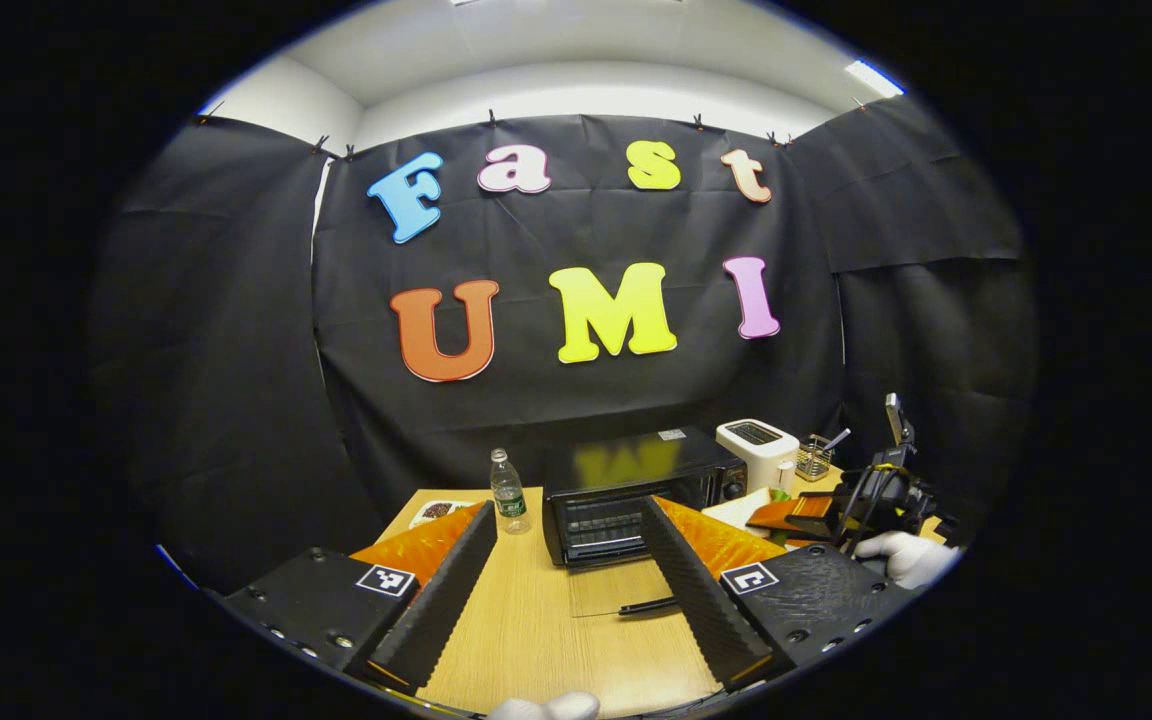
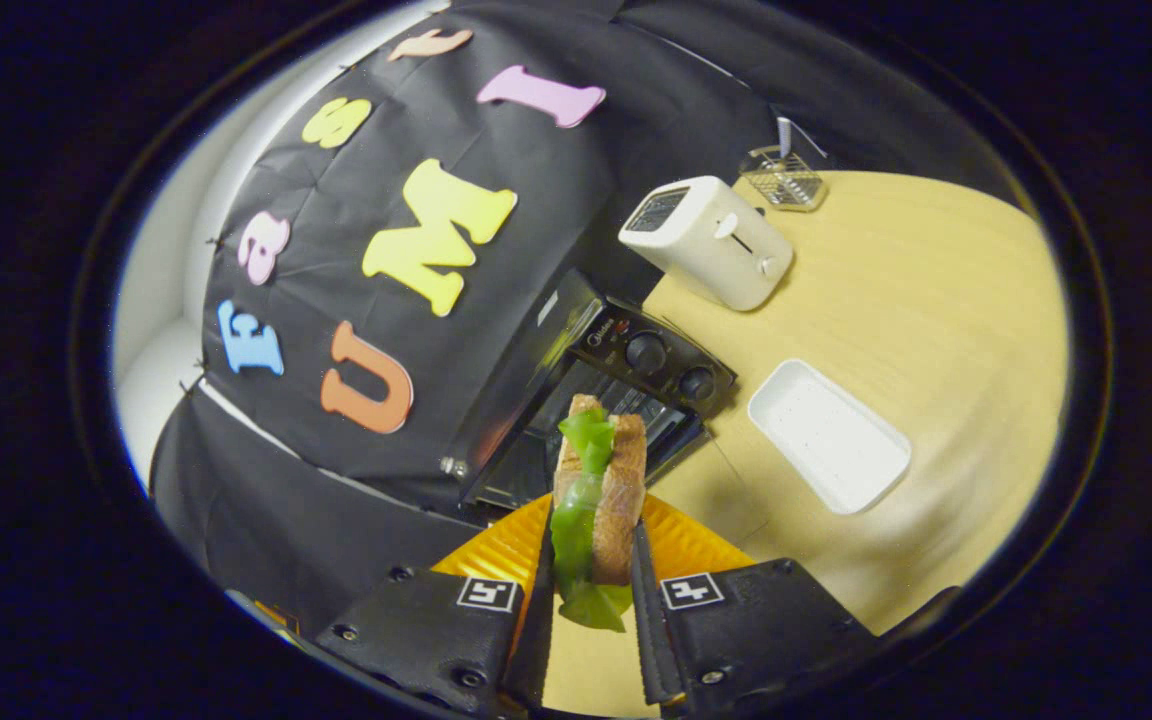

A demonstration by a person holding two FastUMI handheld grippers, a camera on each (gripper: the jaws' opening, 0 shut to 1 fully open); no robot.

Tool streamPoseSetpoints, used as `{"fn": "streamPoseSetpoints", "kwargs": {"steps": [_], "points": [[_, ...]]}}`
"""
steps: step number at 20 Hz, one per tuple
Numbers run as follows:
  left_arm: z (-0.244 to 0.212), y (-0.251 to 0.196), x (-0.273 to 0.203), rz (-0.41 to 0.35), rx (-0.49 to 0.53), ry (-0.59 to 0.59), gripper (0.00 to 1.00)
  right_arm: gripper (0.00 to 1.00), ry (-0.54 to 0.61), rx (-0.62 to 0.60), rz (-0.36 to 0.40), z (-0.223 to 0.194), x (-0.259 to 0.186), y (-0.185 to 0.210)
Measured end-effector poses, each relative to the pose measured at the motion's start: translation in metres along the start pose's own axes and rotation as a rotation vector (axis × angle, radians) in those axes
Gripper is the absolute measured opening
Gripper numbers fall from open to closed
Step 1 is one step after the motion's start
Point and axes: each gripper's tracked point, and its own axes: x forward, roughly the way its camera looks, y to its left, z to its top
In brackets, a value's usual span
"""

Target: Open the electric oven with the left hand, put the food in, and close the electric oven.

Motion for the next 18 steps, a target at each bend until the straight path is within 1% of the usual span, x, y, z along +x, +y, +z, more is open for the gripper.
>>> {"fn": "streamPoseSetpoints", "kwargs": {"steps": [1, 2, 3, 5, 11, 15, 18], "points": [[0.000, 0.000, -0.001, -0.003, 0.016, -0.004, 0.95, 0.39, -0.021, 0.017, -0.009, -0.008, 0.008, -0.002], [0.000, 0.001, -0.003, -0.009, 0.031, -0.007, 0.95, 0.39, -0.035, 0.033, -0.002, -0.016, 0.016, 0.000], [0.000, 0.000, -0.005, -0.016, 0.036, -0.010, 0.95, 0.39, -0.051, 0.059, 0.012, -0.022, 0.026, 0.004], [-0.004, -0.002, -0.010, -0.030, 0.038, -0.001, 0.95, 0.39, -0.070, 0.107, 0.008, -0.035, 0.045, 0.008], [-0.018, 0.010, -0.014, -0.030, 0.059, 0.033, 0.95, 0.39, -0.132, 0.228, 0.014, -0.061, 0.116, 0.031], [-0.026, 0.028, -0.012, 0.001, 0.063, 0.054, 0.95, 0.39, -0.144, 0.226, 0.000, -0.066, 0.160, 0.042], [-0.035, 0.041, -0.007, 0.024, 0.066, 0.076, 0.95, 0.39, -0.157, 0.232, -0.030, -0.064, 0.187, 0.036]]}}
